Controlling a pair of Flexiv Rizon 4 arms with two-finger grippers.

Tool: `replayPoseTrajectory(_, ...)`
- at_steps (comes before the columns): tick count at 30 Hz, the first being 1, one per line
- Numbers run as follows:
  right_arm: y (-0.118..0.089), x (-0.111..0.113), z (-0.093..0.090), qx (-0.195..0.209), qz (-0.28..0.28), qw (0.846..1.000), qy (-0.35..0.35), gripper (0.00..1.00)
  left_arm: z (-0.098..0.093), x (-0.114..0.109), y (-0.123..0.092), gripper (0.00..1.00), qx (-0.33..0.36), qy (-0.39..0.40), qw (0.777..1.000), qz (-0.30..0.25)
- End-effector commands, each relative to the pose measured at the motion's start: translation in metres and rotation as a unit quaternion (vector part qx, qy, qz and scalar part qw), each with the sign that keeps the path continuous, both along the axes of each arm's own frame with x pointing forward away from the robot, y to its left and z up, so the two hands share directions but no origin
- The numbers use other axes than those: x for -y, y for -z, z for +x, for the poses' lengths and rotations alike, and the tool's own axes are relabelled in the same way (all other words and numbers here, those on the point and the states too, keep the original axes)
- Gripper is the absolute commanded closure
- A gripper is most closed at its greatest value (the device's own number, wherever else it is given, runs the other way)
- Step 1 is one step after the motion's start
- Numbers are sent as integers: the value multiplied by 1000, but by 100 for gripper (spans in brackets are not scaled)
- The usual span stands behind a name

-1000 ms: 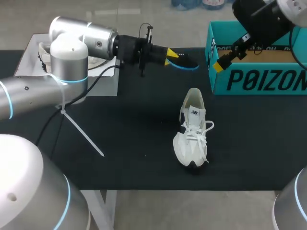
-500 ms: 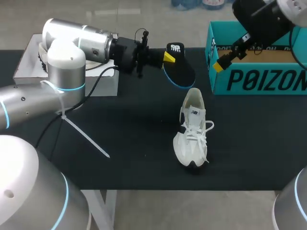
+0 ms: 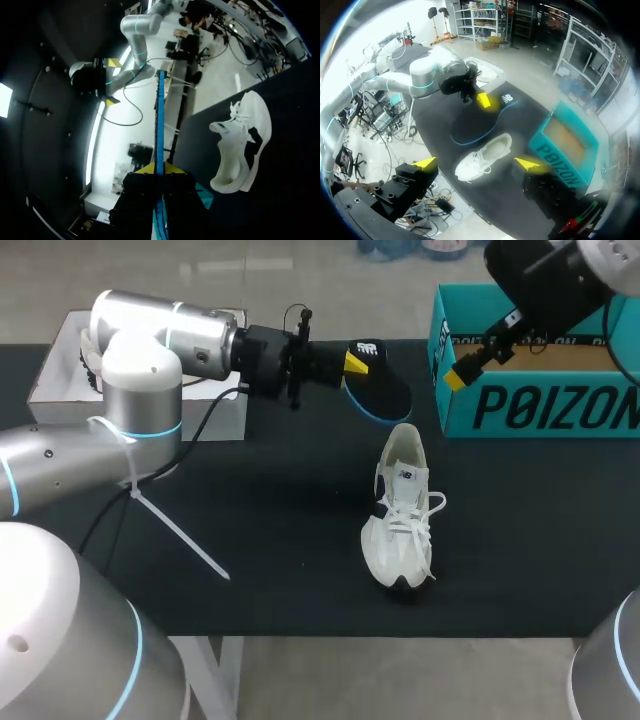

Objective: Take the shoe out of the shoebox, open the shoe tongue, remove and reinsert the insole, then place the shoe into the shoebox

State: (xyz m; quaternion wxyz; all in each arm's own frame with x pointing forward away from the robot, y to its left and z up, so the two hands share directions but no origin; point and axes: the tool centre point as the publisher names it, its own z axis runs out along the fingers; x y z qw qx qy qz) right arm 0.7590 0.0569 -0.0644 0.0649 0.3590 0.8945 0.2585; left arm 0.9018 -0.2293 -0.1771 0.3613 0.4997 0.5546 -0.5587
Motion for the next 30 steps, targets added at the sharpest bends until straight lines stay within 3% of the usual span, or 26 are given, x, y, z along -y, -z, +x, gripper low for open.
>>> replayPoseTrajectory(1,1,-1,1,-1,-1,1000,1,0,-1,0,1,100,1,-1,1000,-1)
replayPoseTrajectory(7,1,-1,1,-1,-1,1000,1,0,-1,0,1,100,1,-1,1000,-1)
replayPoseTrajectory(8,1,-1,1,-1,-1,1000,1,0,-2,2,-7,100,56,-6,998,-34)
replayPoseTrajectory(11,1,-1,1,-1,-1,1000,1,0,-12,-1,-11,100,169,2,986,-9)
replayPoseTrajectory(12,1,-1,1,-1,-1,1000,1,0,-17,0,-10,100,194,17,980,-35)
replayPoseTrajectory(16,1,-1,1,-1,-1,1000,1,0,-31,-2,0,100,269,43,961,-57)
replayPoseTrajectory(23,1,-1,1,-1,-1,1000,1,0,-44,-8,10,100,357,59,931,-42)
replayPoseTrajectory(30,1,-1,1,-1,-1,1000,1,0,-30,-12,4,100,394,42,917,-39)
